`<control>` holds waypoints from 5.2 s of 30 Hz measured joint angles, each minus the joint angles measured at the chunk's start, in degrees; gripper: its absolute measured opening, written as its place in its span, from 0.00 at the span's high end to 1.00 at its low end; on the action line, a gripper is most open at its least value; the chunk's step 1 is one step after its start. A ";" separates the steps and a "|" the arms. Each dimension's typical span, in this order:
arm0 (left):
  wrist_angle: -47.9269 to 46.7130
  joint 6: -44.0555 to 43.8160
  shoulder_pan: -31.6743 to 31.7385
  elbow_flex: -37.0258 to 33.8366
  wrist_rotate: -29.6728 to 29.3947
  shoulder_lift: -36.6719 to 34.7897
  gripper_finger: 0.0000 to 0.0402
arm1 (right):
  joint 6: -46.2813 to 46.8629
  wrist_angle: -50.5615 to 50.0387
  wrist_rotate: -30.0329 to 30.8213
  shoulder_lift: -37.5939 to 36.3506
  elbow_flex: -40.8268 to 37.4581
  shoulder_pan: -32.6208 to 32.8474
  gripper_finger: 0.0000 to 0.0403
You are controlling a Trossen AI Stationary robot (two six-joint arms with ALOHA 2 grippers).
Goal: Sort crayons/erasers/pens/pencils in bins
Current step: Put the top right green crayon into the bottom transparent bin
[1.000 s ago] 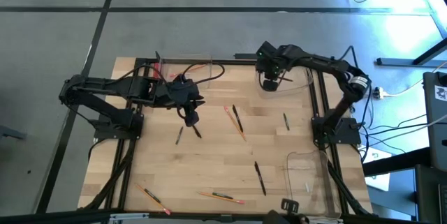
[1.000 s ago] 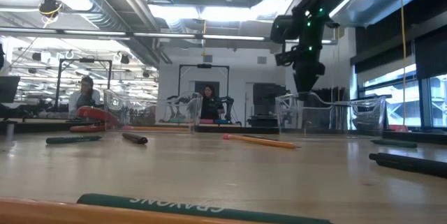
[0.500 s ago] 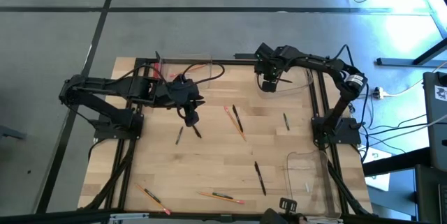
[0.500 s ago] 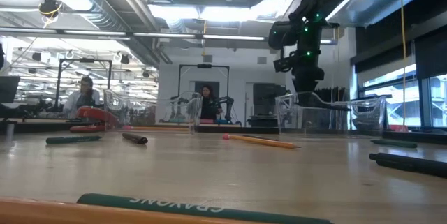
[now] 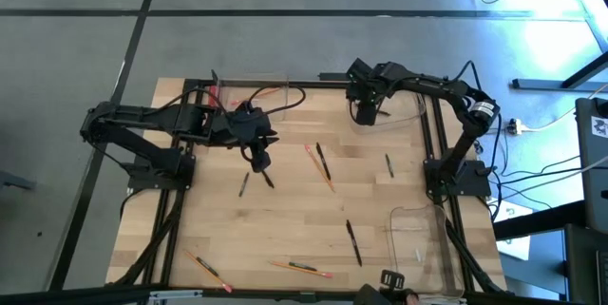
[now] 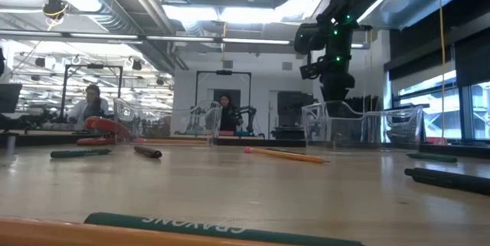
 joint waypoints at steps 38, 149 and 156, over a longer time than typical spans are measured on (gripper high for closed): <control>-4.81 -6.96 -0.07 -0.02 -0.67 0.00 0.83 | 56.36 -16.14 -10.27 -35.32 -11.48 21.25 0.67; -2.62 -2.88 -2.69 -0.04 2.35 0.00 0.83 | 56.79 1.06 -17.22 -7.69 -30.73 17.29 0.94; -2.62 -2.88 -2.69 -0.04 2.35 0.00 0.83 | 53.58 -0.07 -16.87 -7.76 -29.73 17.33 0.91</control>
